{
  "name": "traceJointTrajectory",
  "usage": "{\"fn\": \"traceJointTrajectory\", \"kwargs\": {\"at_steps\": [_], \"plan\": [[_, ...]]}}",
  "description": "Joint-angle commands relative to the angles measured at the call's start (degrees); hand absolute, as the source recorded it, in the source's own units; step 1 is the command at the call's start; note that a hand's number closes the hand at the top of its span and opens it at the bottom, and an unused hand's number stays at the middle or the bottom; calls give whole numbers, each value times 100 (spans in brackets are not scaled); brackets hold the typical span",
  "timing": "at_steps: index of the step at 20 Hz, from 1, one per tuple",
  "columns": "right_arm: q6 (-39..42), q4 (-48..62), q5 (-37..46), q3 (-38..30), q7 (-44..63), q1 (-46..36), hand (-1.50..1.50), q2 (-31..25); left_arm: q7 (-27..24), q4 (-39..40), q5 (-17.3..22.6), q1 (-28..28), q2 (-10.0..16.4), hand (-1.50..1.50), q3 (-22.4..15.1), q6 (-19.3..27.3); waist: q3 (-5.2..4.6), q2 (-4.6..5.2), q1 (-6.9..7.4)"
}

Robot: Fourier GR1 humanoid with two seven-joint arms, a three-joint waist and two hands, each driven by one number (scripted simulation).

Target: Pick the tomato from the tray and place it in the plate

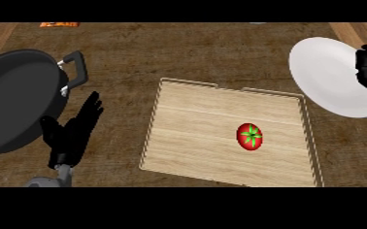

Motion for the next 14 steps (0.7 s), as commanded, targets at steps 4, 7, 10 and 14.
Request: {"fn": "traceJointTrajectory", "kwargs": {"at_steps": [4, 7, 10, 14], "plan": [[-1145, -1261, 347, -542, -564, 1630, -150, 648, 435, -114, -59, 356, -385, 0, -304, 231, 30, -57, 83], [-803, -1779, 466, -370, -751, 2304, -150, 796, 531, -113, -161, 230, -380, 0, -219, 240, 29, -34, 163], [-633, -2078, 734, -356, -201, 2570, -150, 496, 512, -66, -176, 176, -485, 0, -262, 127, 26, -26, 188], [172, -2381, 1012, -47, 743, 2961, -150, -580, 436, 22, -168, 218, -374, 0, -259, 5, 7, -14, 168]]}}
